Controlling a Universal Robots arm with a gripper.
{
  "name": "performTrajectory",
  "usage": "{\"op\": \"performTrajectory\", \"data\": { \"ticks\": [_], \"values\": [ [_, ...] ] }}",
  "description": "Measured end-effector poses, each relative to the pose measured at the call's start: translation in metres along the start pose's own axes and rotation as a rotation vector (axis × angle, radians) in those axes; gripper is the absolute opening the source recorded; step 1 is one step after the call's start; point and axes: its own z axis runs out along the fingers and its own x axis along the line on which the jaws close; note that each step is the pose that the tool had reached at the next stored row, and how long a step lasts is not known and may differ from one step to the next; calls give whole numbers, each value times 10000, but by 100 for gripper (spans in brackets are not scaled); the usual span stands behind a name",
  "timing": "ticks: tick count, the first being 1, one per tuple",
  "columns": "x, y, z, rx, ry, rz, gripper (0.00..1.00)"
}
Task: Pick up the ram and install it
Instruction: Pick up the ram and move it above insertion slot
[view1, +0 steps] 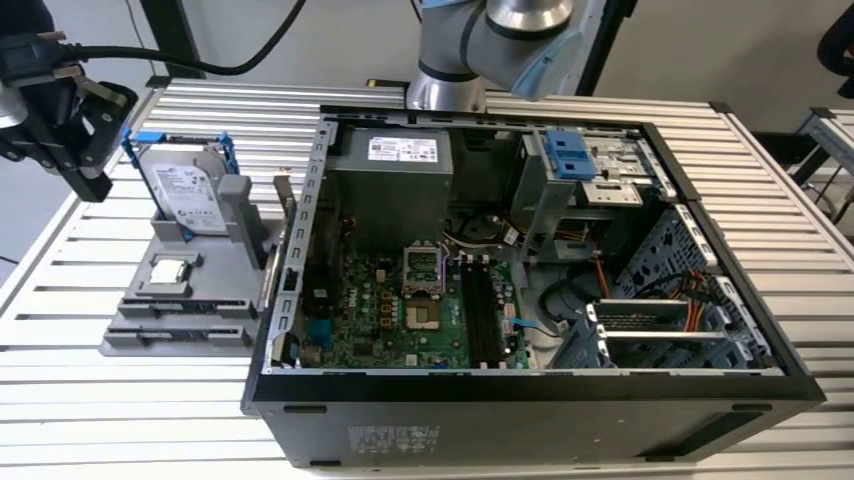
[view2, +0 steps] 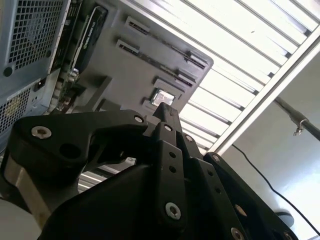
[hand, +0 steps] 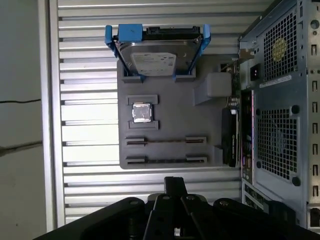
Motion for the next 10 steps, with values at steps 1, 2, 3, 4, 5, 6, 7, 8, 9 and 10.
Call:
{"op": "performTrajectory", "data": {
  "ticks": [1, 2, 3, 4, 5, 6, 7, 8, 9, 10],
  "values": [
    [0, 0, 0, 0, 0, 1, 0],
    [0, 0, 0, 0, -1, 1, 0],
    [1, -1, 0, 0, 0, -1, 0],
    [2, -1, 0, 0, 0, -1, 0],
    [2, -1, 0, 0, 0, -1, 0],
    [2, -1, 0, 0, -1, -1, 0],
    [3, -1, 0, 0, 0, 0, 0],
    [3, -1, 0, 0, -1, 0, 0],
    [4, -1, 0, 0, 0, 1, 0],
    [4, -1, 0, 0, 0, 0, 0]
  ]
}}
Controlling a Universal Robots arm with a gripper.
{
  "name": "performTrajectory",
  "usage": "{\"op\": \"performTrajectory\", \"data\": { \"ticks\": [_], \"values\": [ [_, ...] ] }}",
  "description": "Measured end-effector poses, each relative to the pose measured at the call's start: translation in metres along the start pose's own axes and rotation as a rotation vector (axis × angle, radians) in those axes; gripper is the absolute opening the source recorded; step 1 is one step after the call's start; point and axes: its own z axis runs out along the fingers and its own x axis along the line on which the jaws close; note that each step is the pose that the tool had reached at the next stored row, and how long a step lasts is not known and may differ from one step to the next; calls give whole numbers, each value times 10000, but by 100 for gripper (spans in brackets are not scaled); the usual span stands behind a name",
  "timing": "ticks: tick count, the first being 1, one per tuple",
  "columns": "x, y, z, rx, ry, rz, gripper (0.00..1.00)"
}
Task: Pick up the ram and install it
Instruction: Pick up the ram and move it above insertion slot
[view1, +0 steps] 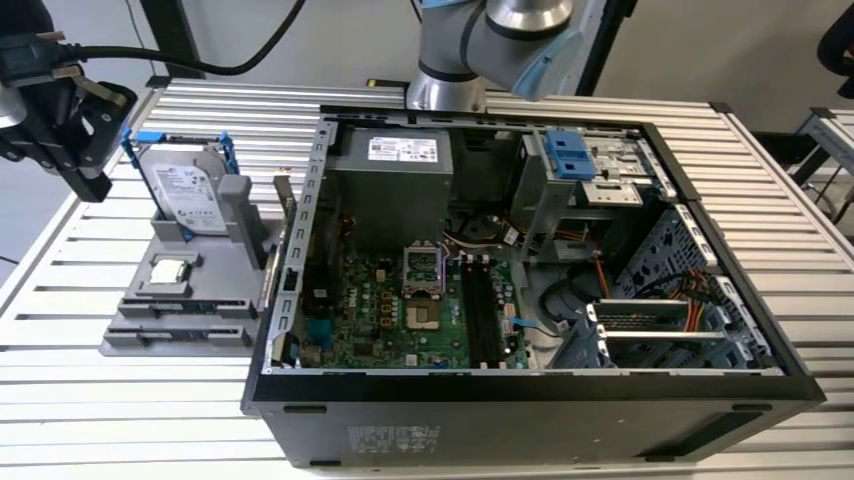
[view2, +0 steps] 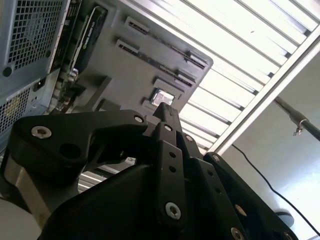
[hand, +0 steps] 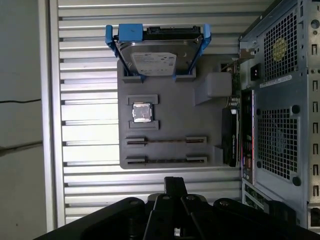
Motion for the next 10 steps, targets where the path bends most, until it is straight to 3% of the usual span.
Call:
{"op": "performTrajectory", "data": {
  "ticks": [6, 10],
  "values": [
    [1, 0, 0, -2, 3, -86, 0],
    [1, 0, 0, -9, 28, -581, 0]
  ]
}}
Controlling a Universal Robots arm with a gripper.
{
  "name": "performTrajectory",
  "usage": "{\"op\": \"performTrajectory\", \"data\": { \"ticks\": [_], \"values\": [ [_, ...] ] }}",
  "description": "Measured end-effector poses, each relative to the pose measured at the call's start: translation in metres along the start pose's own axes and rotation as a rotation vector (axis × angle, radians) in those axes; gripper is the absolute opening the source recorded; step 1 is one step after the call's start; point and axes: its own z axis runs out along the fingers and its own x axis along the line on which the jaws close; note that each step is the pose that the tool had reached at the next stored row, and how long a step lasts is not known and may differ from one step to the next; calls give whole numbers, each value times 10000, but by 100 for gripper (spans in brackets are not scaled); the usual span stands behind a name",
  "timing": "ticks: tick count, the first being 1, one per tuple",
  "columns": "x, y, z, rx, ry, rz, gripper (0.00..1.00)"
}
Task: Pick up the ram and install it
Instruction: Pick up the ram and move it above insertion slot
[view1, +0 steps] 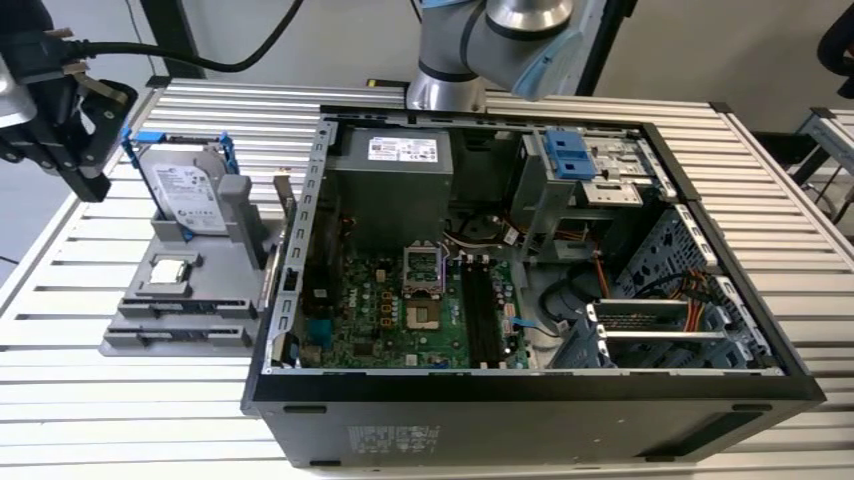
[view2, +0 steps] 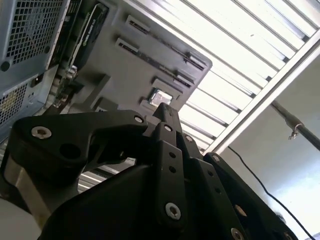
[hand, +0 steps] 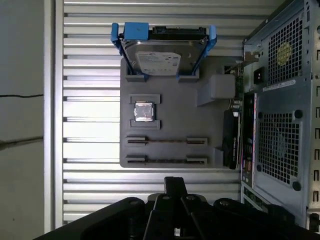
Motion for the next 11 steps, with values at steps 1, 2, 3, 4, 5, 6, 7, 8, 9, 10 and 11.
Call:
{"op": "performTrajectory", "data": {
  "ticks": [1, 2, 3, 4, 5, 6, 7, 8, 9, 10, 11],
  "values": [
    [0, 0, 0, -3, 7, -155, 0],
    [0, 0, 0, -4, 16, -317, 0],
    [0, 0, -1, -7, 25, -478, 0],
    [0, 0, 0, -10, 33, -659, 0],
    [0, 0, 0, -13, 42, -844, 0],
    [0, 0, 0, -15, 51, -1011, 0],
    [0, 0, 0, -19, 59, -1197, 0],
    [0, 0, 0, -22, 68, -1375, 0],
    [0, 0, 0, -25, 77, -1553, 0],
    [0, 0, 0, -27, 86, -1728, 0],
    [0, 0, 0, -29, 94, -1897, 0]
  ]
}}
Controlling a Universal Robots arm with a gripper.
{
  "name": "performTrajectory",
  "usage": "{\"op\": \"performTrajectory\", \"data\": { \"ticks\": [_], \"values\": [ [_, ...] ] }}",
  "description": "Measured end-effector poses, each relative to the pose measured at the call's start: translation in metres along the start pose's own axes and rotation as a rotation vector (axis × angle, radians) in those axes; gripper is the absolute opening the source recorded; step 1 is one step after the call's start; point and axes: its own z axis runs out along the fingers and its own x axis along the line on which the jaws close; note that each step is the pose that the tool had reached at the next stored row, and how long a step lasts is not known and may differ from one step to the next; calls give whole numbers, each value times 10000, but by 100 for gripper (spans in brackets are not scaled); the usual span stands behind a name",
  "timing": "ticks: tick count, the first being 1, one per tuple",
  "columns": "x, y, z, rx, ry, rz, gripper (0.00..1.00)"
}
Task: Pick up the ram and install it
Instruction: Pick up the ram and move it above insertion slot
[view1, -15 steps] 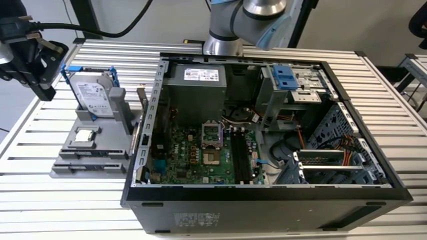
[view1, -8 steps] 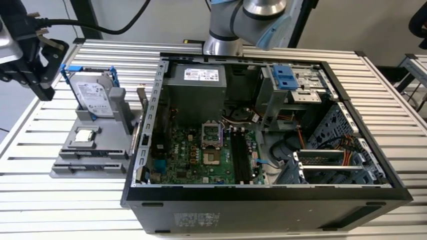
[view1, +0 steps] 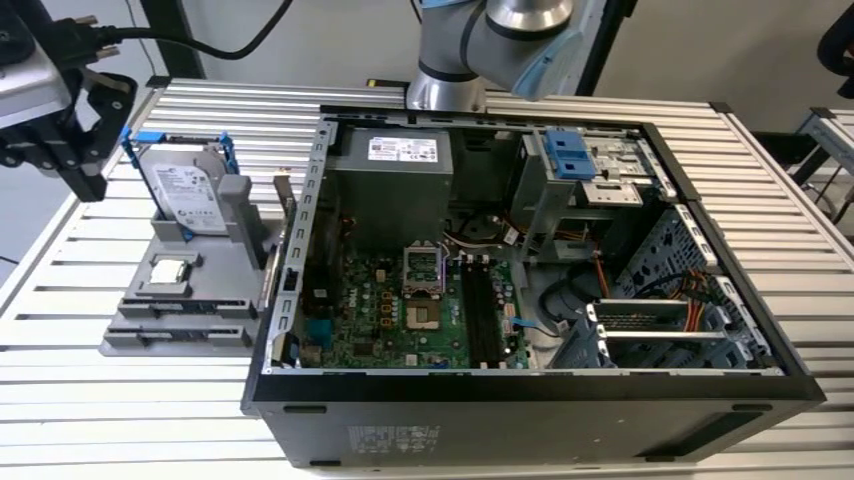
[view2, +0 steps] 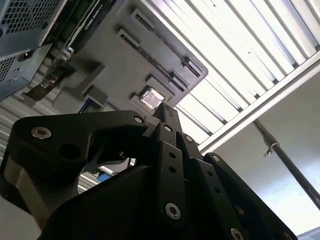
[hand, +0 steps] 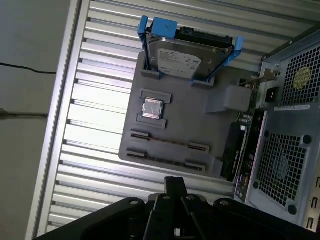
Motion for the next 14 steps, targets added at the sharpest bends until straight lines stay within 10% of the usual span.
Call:
{"op": "performTrajectory", "data": {
  "ticks": [14],
  "values": [
    [0, 0, -1, -34, 109, -2199, 0]
  ]
}}
